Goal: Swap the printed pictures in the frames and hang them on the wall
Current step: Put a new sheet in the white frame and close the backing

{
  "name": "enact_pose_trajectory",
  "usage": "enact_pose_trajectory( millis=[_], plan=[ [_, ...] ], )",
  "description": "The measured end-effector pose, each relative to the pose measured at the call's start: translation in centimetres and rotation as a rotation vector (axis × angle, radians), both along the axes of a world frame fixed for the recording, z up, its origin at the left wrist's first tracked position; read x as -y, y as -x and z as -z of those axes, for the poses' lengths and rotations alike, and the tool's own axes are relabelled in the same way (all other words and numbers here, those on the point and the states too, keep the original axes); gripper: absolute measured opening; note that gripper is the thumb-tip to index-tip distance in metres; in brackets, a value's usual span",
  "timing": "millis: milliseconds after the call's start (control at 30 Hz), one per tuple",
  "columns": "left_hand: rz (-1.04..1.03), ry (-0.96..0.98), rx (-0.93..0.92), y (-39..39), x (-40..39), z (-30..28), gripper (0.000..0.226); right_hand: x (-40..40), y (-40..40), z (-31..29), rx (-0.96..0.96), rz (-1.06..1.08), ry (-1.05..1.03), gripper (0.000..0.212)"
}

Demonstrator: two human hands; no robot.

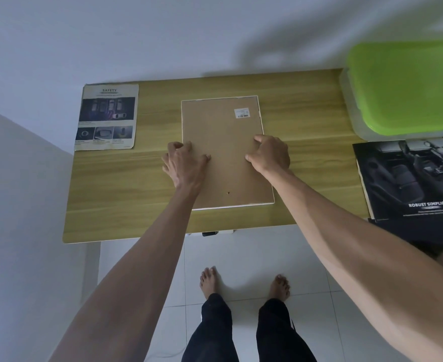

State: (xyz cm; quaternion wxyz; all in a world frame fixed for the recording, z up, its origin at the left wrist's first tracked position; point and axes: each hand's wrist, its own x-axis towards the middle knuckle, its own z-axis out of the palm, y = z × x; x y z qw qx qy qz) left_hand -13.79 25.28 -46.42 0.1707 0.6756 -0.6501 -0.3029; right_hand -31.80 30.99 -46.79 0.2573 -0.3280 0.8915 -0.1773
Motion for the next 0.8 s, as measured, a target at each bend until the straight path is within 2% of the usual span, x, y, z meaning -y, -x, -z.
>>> enact_pose_trajectory(
  millis=[167,333,533,667,800],
  plan=[
    [0.003,-0.007,-0.043,-0.4,0.1,0.5,0.061,-0.1,-0.8,0.0,-0.055,-0.012,-0.054,0.053],
    [0.013,-0.027,-0.057,-0.5,0.5,0.7,0.058,0.0,-0.2,-0.5,0.018,-0.016,-0.07,0.058],
    [0.004,-0.041,-0.046,-0.5,0.8,0.9,0.058,-0.4,-0.3,-0.4,0.017,-0.054,-0.09,0.067],
    [0.057,-0.078,-0.01,-1.1,0.9,0.6,0.069,-0.8,0.2,-1.3,0.055,-0.16,-0.238,0.101],
    [0.115,-0.242,0.079,-1.4,0.8,-0.3,0.097,-0.9,-0.1,-2.3,0.083,-0.227,-0.403,0.131]
  ],
)
